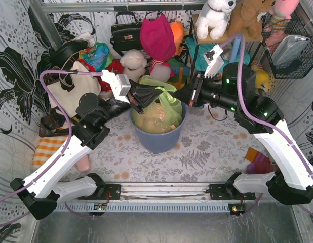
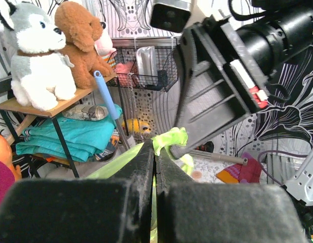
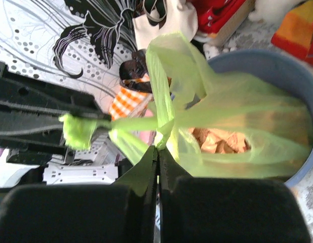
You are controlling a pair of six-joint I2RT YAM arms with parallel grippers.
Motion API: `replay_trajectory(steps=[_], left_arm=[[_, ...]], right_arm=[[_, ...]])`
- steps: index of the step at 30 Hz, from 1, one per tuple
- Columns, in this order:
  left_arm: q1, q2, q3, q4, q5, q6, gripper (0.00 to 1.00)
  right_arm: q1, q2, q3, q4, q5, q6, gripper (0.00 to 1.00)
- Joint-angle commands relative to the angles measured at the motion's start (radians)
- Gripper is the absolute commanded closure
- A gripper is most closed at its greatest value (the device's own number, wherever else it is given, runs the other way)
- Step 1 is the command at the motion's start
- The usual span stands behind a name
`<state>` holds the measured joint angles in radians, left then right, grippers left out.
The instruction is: Tie the trash bag
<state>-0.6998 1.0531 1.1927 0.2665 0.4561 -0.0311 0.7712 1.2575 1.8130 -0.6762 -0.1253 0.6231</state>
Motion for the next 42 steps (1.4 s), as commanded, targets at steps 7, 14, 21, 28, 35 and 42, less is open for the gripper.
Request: replay_trajectory(steps=[7,14,21,28,35,42], left_arm=[[-0.002,-0.024,-0.026,0.077,-0.106,0.013,0.93],[-0.002,-0.019,-0.031,0.077,-0.114,0.011,0.93],[-0.002,-0.012,-0.027,0.071,-0.114,0.013,0.93],[-0.002,-0.013,-0.027,0.072,-0.11,0.006,0.93],[-0.002,-0.024,-0.026,0.054,-0.108,0.007,0.93],[-0.002,-0.036,-0.025,0.037,-0.109,0.014,0.93]], right_arm=[[0.011,-0.115,-0.177,0.087,-0.183,0.197,1.0],[0.069,-0.14,-0.301,0.216,-0.145,0.278,1.0],[0.201,-0.135,-0.354,0.341,0.069,0.267,1.0],[0.294,-0.114,-0.424,0.457,0.325,0.23,1.0],[0.426,-0.054,-0.436,0.554,0.695,0.097,1.0],[0.447,-0.018,-0.466,0.6,0.891,0.035,1.0]])
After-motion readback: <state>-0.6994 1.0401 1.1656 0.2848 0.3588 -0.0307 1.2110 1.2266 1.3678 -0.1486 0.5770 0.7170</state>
